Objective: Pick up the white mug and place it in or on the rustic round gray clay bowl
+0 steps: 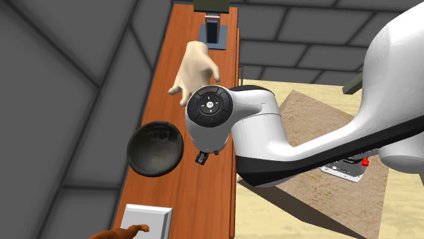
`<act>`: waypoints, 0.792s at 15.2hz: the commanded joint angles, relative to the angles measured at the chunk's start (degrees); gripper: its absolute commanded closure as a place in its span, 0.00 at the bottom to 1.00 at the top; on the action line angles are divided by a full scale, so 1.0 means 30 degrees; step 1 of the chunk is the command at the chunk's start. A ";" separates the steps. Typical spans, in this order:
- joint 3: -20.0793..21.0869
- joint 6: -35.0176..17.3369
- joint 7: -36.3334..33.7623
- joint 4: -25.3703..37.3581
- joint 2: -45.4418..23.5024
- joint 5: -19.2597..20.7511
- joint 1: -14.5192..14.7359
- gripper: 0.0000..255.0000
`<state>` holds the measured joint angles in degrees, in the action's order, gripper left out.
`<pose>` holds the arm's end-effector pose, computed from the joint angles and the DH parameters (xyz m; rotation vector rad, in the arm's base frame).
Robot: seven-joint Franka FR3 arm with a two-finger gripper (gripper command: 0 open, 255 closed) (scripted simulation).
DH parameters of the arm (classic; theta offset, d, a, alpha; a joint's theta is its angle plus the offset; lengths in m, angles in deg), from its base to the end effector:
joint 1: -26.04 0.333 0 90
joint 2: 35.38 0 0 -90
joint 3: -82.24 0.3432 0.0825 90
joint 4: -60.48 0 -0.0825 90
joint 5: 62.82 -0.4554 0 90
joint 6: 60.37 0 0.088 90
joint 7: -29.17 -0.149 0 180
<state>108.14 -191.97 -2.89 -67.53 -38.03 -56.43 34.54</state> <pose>0.4885 0.3280 0.2932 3.0939 0.1756 0.0825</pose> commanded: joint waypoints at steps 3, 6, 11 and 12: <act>-0.0001 0.0910 0.0371 0.0415 0.0575 -0.0410 -0.0046 1.00; -0.0006 0.1648 0.0607 0.0777 0.1007 -0.0696 -0.0058 1.00; -0.0042 0.2888 0.0944 0.1465 0.1638 -0.1088 -0.0070 1.00; -0.0051 0.3138 0.1003 0.1615 0.1751 -0.1155 -0.0072 1.00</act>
<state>108.00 -183.31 -0.06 -63.06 -33.18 -59.66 34.31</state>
